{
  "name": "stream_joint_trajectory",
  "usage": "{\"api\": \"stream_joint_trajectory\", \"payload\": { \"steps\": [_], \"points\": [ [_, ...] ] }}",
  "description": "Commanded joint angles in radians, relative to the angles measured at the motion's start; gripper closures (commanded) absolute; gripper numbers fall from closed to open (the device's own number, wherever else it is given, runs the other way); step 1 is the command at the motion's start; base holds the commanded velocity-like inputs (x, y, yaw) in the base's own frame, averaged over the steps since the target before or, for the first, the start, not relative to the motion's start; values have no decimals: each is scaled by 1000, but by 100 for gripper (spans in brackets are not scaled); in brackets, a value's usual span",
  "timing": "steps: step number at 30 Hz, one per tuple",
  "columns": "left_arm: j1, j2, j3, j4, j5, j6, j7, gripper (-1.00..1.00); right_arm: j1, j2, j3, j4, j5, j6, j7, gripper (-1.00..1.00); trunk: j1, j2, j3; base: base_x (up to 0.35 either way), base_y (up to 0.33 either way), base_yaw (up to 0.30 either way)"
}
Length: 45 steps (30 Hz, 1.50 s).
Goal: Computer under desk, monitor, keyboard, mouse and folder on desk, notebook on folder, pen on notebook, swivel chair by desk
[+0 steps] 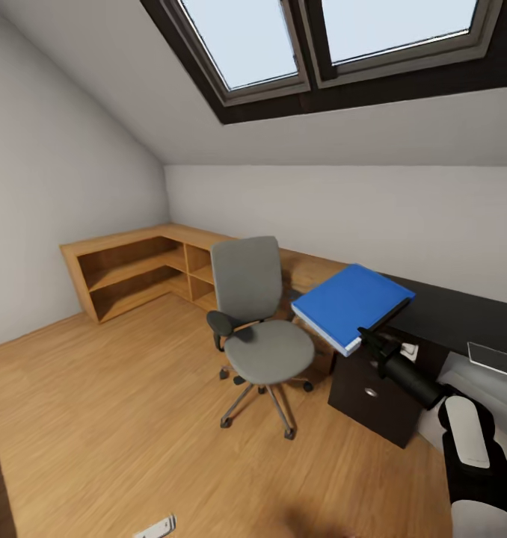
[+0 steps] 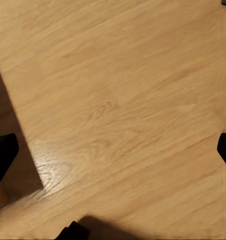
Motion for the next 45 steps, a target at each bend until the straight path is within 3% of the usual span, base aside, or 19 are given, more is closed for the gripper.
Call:
{"api": "stream_joint_trajectory", "payload": {
  "steps": [1, 6, 9, 12, 38, 45],
  "points": [
    [-1, 1, -5, 3, 8, -2, 7, -100, -1, 0, -2, 2, 4, 3, 6, 100, -4, 7, 2, 0, 0, -300],
    [0, 0, -6, 67, 8, 2, -10, -100, -1, -3, -3, 12, 4, -6, 6, 100, -23, 42, 18, 0, 0, -300],
    [-1, -2, -6, 121, 9, 2, -90, -100, -2, -4, -3, 13, 4, -6, 6, 100, -35, 63, 27, 0, 0, -300],
    [-1, -4, -5, 137, 7, -3, -129, -100, -1, -4, -4, 18, 5, -12, 5, 100, -46, 84, 37, 0, 0, -300],
    [-1, -2, 0, 142, 14, -10, -137, -100, -2, -3, -19, 49, 3, -19, 7, 100, -138, 252, 112, 0, 0, -300],
    [-1, -4, -2, 161, 14, -145, -139, -100, -2, -3, -19, 49, 3, -19, 7, 100, -138, 252, 112, 8, 0, -300]
  ]
}}
